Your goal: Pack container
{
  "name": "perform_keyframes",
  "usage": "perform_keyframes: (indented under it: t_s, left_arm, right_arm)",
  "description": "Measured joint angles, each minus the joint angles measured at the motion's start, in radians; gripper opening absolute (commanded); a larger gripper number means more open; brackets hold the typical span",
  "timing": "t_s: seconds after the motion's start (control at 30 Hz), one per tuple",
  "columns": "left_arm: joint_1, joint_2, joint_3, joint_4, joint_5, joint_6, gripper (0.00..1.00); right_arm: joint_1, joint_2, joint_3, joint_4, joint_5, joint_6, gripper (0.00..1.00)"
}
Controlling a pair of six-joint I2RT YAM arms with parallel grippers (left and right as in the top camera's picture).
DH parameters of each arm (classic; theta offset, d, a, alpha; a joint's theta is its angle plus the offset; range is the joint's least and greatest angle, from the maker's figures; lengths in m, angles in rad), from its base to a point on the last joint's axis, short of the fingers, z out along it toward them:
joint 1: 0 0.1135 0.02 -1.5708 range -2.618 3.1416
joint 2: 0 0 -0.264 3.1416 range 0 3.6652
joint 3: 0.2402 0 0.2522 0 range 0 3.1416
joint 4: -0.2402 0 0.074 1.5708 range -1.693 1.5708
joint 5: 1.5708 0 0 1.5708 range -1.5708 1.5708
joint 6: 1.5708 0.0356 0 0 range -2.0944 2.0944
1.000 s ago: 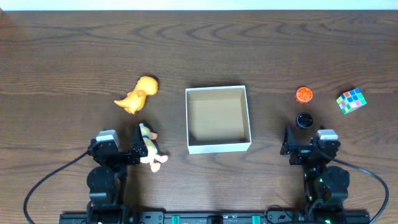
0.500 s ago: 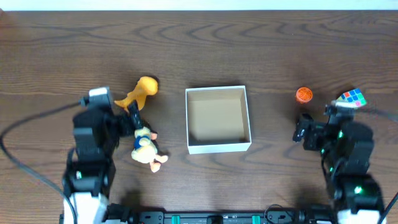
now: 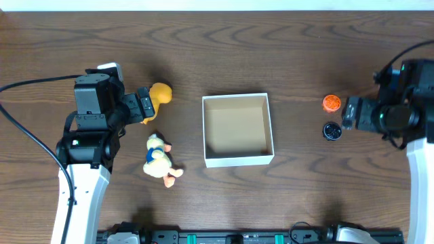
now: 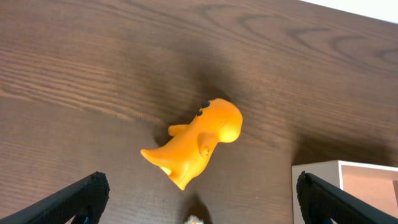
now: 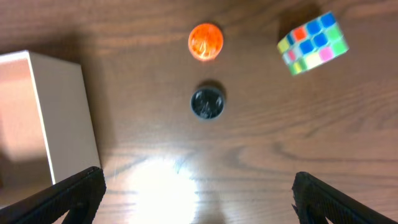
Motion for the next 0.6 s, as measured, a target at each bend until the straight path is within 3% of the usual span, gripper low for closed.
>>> perform_keyframes:
  t_s: [0.2, 0.33, 0.6]
  left_arm:
    - [0.0, 0.0, 0.0, -0.035, 0.0, 0.0, 0.98]
    - [0.0, 0.0, 0.0, -0.048, 0.0, 0.0, 0.98]
    - [0.0, 0.0, 0.0, -0.068, 0.0, 0.0, 0.98]
  right_arm:
    - [-0.08, 0.115, 0.111, -0.024, 0.013, -0.065, 0.99]
    - [-0.147, 0.242, 0.177, -0.047, 0.021, -0.244, 1.0]
    - [-0.203, 0.407, 0.187, 0.08, 0.025, -0.549, 0.99]
